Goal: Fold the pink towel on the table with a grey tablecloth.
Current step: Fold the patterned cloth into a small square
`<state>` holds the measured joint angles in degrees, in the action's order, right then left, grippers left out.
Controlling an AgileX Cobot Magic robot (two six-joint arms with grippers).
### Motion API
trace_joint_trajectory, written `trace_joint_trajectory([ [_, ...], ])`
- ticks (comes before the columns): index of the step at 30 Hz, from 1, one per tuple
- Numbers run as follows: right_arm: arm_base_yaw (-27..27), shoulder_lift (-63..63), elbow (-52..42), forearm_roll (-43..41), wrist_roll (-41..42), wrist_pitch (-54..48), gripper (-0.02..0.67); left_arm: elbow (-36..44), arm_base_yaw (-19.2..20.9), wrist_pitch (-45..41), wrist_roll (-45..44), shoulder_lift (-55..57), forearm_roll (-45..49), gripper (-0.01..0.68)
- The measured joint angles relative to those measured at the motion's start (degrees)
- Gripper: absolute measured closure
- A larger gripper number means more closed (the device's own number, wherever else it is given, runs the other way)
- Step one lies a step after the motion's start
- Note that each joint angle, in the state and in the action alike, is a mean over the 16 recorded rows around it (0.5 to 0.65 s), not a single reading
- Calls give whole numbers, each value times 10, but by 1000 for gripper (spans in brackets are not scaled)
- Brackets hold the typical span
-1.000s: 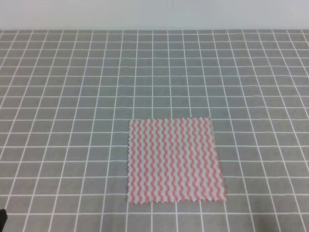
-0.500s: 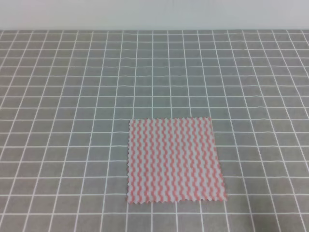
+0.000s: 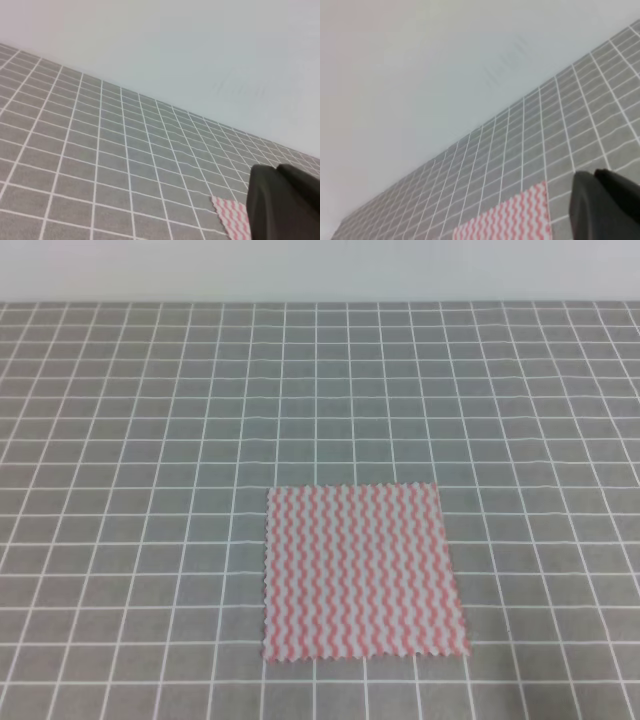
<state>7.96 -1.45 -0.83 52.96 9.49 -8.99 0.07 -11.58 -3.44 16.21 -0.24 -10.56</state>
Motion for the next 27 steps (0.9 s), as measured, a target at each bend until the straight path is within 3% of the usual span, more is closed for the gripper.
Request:
trace_joint_trajectory([
  [8, 0, 50, 48, -20, 0, -44, 664, -43, 0, -56, 20, 42, 0, 677],
  [16, 0, 172, 124, -66, 0, -113, 664, -140, 0, -157, -15, 175, -14, 676],
  [22, 0, 274, 170, -94, 2, -172, 664, -199, -1, -208, -153, 295, -108, 675],
  [27, 0, 347, 199, -103, 11, -215, 664, -220, -1, -221, -348, 386, -268, 675],
])
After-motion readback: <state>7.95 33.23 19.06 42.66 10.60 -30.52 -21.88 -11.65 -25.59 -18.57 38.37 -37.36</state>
